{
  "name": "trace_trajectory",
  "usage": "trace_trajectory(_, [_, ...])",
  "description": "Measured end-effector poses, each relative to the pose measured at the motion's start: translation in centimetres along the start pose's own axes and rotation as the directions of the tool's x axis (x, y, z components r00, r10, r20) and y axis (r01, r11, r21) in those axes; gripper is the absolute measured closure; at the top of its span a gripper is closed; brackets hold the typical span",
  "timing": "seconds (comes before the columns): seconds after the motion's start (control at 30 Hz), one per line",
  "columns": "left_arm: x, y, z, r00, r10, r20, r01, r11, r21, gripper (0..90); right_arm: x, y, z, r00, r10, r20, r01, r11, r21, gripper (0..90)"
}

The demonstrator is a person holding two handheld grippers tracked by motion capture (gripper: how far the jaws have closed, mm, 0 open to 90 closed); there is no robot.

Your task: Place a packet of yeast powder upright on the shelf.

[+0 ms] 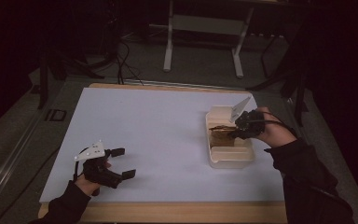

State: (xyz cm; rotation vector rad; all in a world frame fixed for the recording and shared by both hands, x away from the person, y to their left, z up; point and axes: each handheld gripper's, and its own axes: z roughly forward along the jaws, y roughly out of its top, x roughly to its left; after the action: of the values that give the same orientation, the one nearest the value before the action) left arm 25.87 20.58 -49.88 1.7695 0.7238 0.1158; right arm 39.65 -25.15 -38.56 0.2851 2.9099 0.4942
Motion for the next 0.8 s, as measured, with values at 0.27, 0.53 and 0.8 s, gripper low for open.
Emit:
trace_trajectory(0.27, [0.1,-0.1,0.0,0.9999,-0.008,0.008,0.008,1.0,0.002,0.5,0.1,0.0,-0.9,0.9975,0.063,0.033,-0.063,0.998,0.004,70.1])
trace_trajectory(0.53, [0.0,0.0,-0.1,1.0,-0.001,0.006,0.002,1.0,-0.005,0.5,0.9,1.3,-2.8,0.9898,0.129,0.061,-0.124,0.99,-0.068,52.4])
trace_trajectory(0.8, [0.0,0.1,-0.2,1.0,0.006,0.005,-0.005,0.9999,-0.011,0.5,1.7,2.1,-4.1,0.9869,0.153,0.05,-0.142,0.973,-0.184,47.0])
